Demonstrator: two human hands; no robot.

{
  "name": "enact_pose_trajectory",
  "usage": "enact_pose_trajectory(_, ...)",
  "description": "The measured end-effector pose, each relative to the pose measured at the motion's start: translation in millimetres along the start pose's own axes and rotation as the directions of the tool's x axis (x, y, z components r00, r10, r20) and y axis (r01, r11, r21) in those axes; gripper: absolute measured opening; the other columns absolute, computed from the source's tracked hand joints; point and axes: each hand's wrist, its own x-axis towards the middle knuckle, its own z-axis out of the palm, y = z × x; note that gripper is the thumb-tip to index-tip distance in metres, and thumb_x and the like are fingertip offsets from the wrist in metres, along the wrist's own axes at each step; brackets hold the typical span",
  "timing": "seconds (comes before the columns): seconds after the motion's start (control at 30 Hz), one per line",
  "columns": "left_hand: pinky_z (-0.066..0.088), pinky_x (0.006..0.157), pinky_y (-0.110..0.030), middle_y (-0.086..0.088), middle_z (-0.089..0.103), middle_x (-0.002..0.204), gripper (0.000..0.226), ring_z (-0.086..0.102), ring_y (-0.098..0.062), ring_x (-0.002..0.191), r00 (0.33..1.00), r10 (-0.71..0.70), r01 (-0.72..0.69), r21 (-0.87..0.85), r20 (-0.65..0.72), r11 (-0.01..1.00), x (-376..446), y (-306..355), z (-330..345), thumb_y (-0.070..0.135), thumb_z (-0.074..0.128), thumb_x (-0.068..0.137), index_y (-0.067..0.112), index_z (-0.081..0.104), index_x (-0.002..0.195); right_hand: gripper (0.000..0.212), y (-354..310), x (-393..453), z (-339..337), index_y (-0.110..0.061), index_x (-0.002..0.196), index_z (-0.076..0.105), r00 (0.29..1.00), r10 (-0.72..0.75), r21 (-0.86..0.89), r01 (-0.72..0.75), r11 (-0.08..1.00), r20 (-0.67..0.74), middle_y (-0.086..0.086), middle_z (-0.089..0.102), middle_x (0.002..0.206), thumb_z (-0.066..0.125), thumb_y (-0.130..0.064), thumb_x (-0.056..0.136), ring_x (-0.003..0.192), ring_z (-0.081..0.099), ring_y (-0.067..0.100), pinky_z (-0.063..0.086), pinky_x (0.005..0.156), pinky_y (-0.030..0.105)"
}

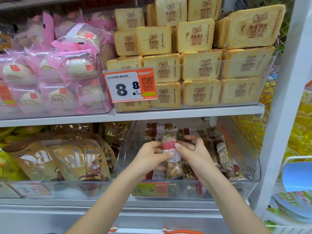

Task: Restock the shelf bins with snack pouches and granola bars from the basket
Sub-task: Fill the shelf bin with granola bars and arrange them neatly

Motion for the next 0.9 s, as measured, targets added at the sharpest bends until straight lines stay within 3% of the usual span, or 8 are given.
enact_pose_trajectory(0.1,0.058,0.071,-0.032,-0.015,0.071,0.101,0.026,0.070,-0.022,0.091,0.989,-0.147,0.128,-0.389,-0.020,0.912,6.0,-4.6,8.9,0.014,0.063,0.089,0.003,0.061,0.112,0.047,0.3,-7.5,6.4,-0.030,0.119,0.046,0.983,-0.136,-0.467,0.178,0.866,0.124,-0.018,0.057,0.104,0.074,-0.029,0.081,0.089,0.056,-0.006,0.042,0.066,0.005)
enact_pose_trajectory(0.17,0.058,0.075,-0.029,-0.012,0.069,0.106,0.032,0.069,-0.020,0.094,0.988,-0.150,0.116,-0.439,-0.043,0.891,7.0,-9.4,11.6,0.020,0.062,0.090,0.002,0.057,0.117,0.049,6.2,-6.8,6.8,-0.030,0.125,0.050,0.951,-0.272,-0.625,0.304,0.719,0.149,-0.011,0.055,0.107,0.072,-0.021,0.082,0.090,0.053,-0.001,0.037,0.067,0.000)
enact_pose_trajectory(0.23,0.054,0.083,-0.027,-0.010,0.058,0.122,0.058,0.063,-0.015,0.103,0.978,-0.080,0.038,-0.213,-0.191,0.976,7.5,-14.7,8.5,0.028,0.069,0.084,0.004,0.045,0.131,0.048,6.5,-2.8,1.6,-0.026,0.129,0.052,0.934,-0.339,-0.689,0.319,0.651,0.112,-0.005,0.048,0.106,0.069,-0.017,0.084,0.085,0.046,0.000,0.033,0.068,-0.003)
enact_pose_trajectory(0.3,0.043,0.101,-0.035,-0.007,0.037,0.139,0.087,0.045,-0.017,0.122,0.925,0.189,-0.095,0.281,-0.331,0.955,7.0,-18.1,-2.9,0.028,0.077,0.077,0.014,0.024,0.145,0.046,4.9,3.3,-7.1,-0.025,0.128,0.054,0.938,-0.327,-0.710,0.309,0.633,0.117,-0.007,0.047,0.104,0.069,-0.018,0.085,0.083,0.045,-0.002,0.033,0.069,0.002)
enact_pose_trajectory(0.4,0.020,0.115,-0.042,0.005,0.032,0.148,0.079,0.024,-0.017,0.138,0.858,0.513,-0.322,0.785,0.006,0.529,11.4,-8.1,-17.8,0.030,0.073,0.079,0.034,0.030,0.144,0.042,4.1,6.2,-11.2,-0.030,0.122,0.055,0.952,-0.249,-0.685,0.301,0.664,0.177,-0.010,0.057,0.112,0.070,-0.024,0.084,0.098,0.052,0.003,0.037,0.076,0.011)
enact_pose_trajectory(0.53,0.028,0.108,-0.036,0.006,0.049,0.139,0.051,0.042,-0.015,0.129,0.909,0.372,-0.354,0.821,0.189,0.448,32.8,-1.9,-25.5,0.032,0.062,0.088,0.031,0.046,0.136,0.036,3.5,6.8,-8.3,-0.024,0.121,0.053,0.954,-0.269,-0.681,0.287,0.673,0.136,-0.010,0.056,0.110,0.066,-0.029,0.088,0.104,0.054,0.007,0.039,0.078,0.010)
enact_pose_trajectory(0.7,0.043,0.090,-0.032,-0.004,0.039,0.140,0.054,0.046,-0.025,0.121,0.987,0.134,-0.133,0.925,0.090,0.357,65.4,-0.3,-30.2,0.020,0.061,0.091,0.022,0.041,0.141,0.035,-19.0,-2.6,-35.9,-0.011,0.112,0.050,0.854,-0.478,-0.934,-0.022,0.358,-0.204,0.012,0.054,0.110,0.059,-0.036,0.090,0.105,0.046,0.031,0.043,0.081,0.042)
enact_pose_trajectory(0.9,0.048,0.089,-0.037,-0.006,0.046,0.134,0.053,0.050,-0.025,0.116,0.992,0.129,-0.034,0.929,-0.014,0.369,82.5,-7.3,-29.2,0.010,0.068,0.082,0.014,0.045,0.130,0.066,-6.2,-11.6,-61.1,-0.017,0.140,0.023,0.922,-0.028,-0.877,-0.358,0.319,-0.386,0.018,0.040,0.136,0.058,-0.042,0.089,0.122,0.036,0.041,0.039,0.095,0.047)
